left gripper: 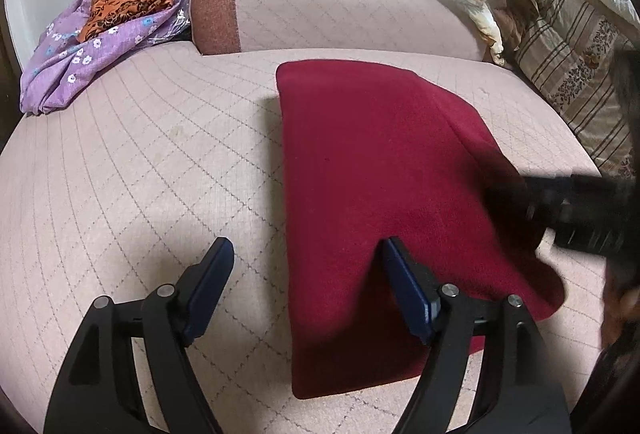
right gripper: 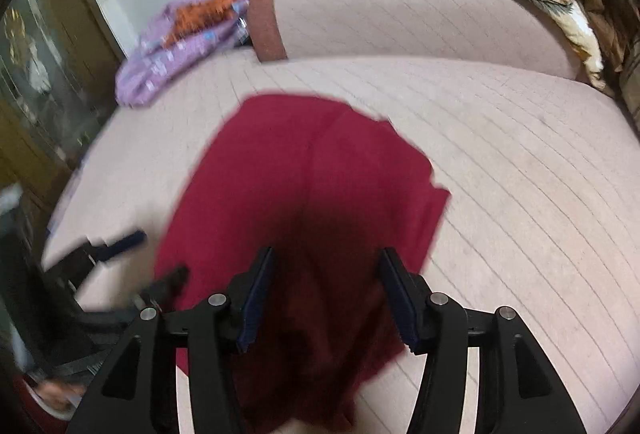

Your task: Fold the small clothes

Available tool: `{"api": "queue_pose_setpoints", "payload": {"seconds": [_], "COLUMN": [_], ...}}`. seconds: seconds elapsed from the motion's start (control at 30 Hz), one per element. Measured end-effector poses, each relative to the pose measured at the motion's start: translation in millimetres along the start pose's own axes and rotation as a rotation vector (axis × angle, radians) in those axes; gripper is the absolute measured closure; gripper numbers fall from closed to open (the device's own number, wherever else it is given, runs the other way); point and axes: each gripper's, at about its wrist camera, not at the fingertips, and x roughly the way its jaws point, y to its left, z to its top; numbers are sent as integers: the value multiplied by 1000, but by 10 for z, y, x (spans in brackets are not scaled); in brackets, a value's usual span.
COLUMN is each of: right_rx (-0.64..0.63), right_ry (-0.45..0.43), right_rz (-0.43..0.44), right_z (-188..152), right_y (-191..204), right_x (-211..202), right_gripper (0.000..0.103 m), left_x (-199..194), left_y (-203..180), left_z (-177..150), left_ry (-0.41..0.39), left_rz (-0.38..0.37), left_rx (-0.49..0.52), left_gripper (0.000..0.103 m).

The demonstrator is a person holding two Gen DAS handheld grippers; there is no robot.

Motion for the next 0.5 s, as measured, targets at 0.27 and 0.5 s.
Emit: {"api": "queue_pose_setpoints", "payload": {"seconds": [0.27, 0.5], "right_rx": [116, 322], "right_ry": [-13, -33], "right_rz": [113, 268], "right_z": [-289, -260], "right_y": [-299, -714], "right_x": [44, 251], "right_gripper": [25, 15], "left_x": [46, 317], "left_y": [244, 314], "left_z": [74, 139], "left_ry": [32, 82], "left_rz": [-160, -305], "left_rx": [-156, -230], "left_gripper": [20, 16]}}
